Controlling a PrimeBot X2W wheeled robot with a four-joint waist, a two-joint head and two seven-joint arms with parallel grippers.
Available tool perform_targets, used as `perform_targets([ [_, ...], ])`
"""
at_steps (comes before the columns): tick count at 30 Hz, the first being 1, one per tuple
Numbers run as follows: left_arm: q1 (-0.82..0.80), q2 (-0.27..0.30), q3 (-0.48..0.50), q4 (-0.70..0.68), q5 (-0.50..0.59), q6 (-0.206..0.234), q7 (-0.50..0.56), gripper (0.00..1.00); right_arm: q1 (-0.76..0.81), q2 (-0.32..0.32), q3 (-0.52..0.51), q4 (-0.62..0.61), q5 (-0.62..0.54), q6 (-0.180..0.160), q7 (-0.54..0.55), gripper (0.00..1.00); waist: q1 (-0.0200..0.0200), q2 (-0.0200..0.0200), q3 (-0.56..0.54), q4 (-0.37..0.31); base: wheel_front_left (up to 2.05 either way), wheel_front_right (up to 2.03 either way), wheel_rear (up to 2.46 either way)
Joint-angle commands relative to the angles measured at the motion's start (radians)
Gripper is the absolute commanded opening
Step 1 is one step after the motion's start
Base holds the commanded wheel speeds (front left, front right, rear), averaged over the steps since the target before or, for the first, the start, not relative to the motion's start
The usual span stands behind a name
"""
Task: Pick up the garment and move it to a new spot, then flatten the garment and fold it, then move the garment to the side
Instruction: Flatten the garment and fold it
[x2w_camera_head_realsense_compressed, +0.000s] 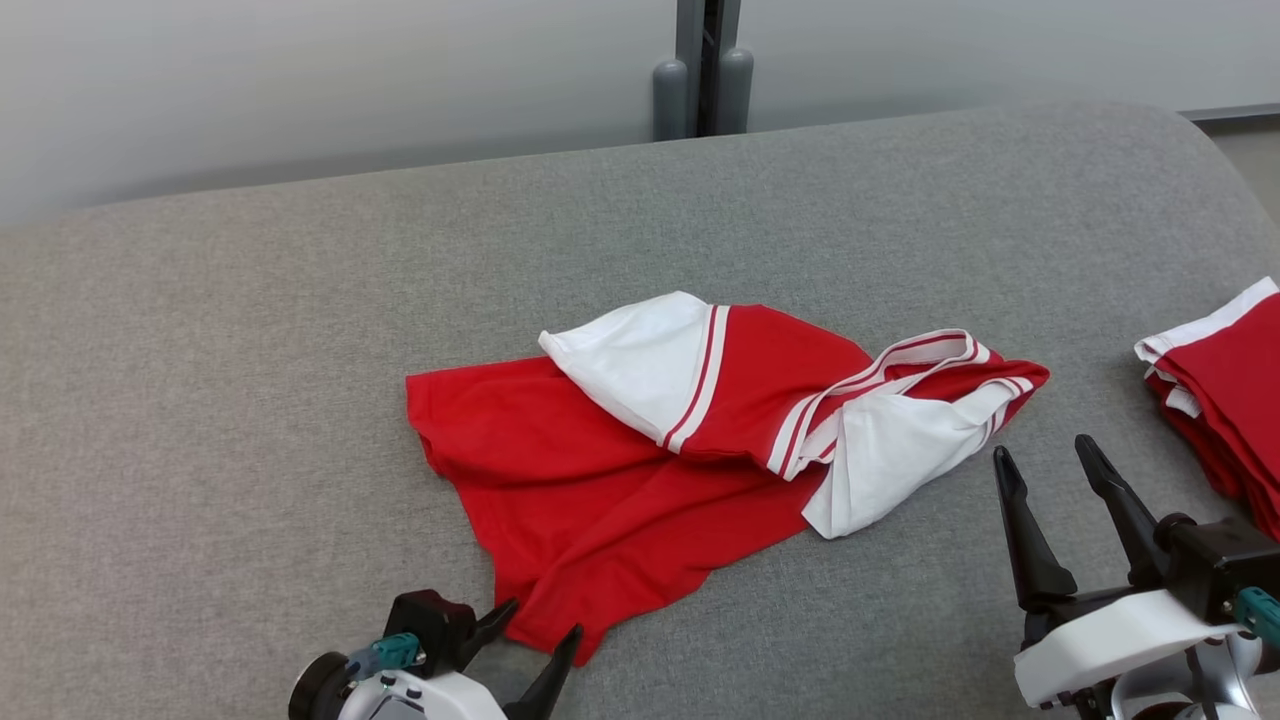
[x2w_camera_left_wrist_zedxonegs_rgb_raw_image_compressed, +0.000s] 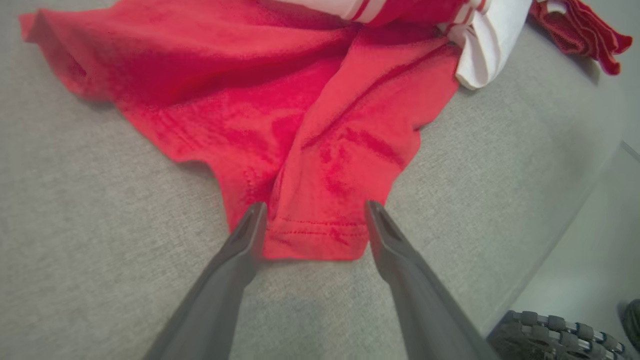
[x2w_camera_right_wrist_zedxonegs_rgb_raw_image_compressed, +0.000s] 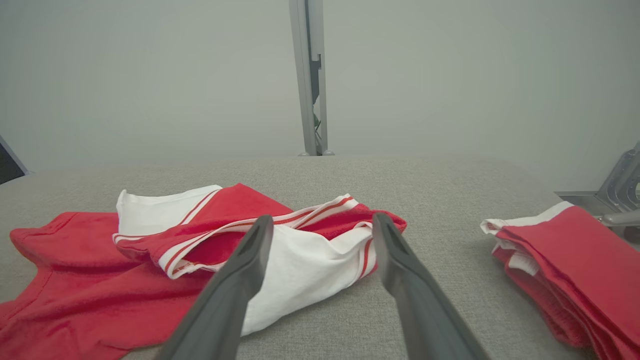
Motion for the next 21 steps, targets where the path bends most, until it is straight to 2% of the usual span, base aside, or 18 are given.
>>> perform_targets([
  [1,-0.017,0.006,-0.001,0.011,-0.009,-0.006,0.008,1.00,-0.014,-0.004,-0.002,0.000,-0.007,0.000,-0.011,1.00,0.0000,0.0000,0.009,-0.006,0.00,0.00,0.00],
  [2,-0.023,0.010,-0.003,0.020,-0.002,-0.003,0.014,1.00,-0.014,-0.004,-0.004,0.001,-0.008,0.000,-0.011,1.00,0.0000,0.0000,0.011,-0.008,0.00,0.00,0.00],
  [4,-0.029,0.009,-0.006,0.029,-0.003,-0.005,0.017,0.36,-0.016,-0.003,-0.005,0.004,-0.007,0.000,-0.012,1.00,0.0000,0.0000,0.016,-0.010,0.00,0.00,0.00],
  [5,-0.029,0.009,-0.006,0.029,-0.003,-0.005,0.017,0.36,-0.016,-0.003,-0.005,0.004,-0.007,0.000,-0.012,1.00,0.0000,0.0000,0.016,-0.010,0.00,0.00,0.00],
  [6,-0.035,0.010,-0.001,0.029,-0.006,-0.005,0.010,0.00,-0.018,-0.004,-0.006,0.005,-0.006,0.000,-0.012,1.00,0.0000,0.0000,0.018,-0.010,0.00,0.00,0.00],
  [12,-0.068,0.039,0.030,-0.002,0.008,0.011,-0.025,0.00,-0.024,-0.004,-0.012,0.015,0.014,0.000,-0.026,1.00,0.0000,0.0000,0.019,-0.010,0.00,0.00,0.00],
  [21,-0.080,0.108,0.112,-0.155,0.000,0.071,-0.016,0.00,-0.031,-0.004,-0.018,0.034,0.038,0.000,-0.037,1.00,0.0000,0.0000,0.006,-0.007,0.00,0.00,0.00],
])
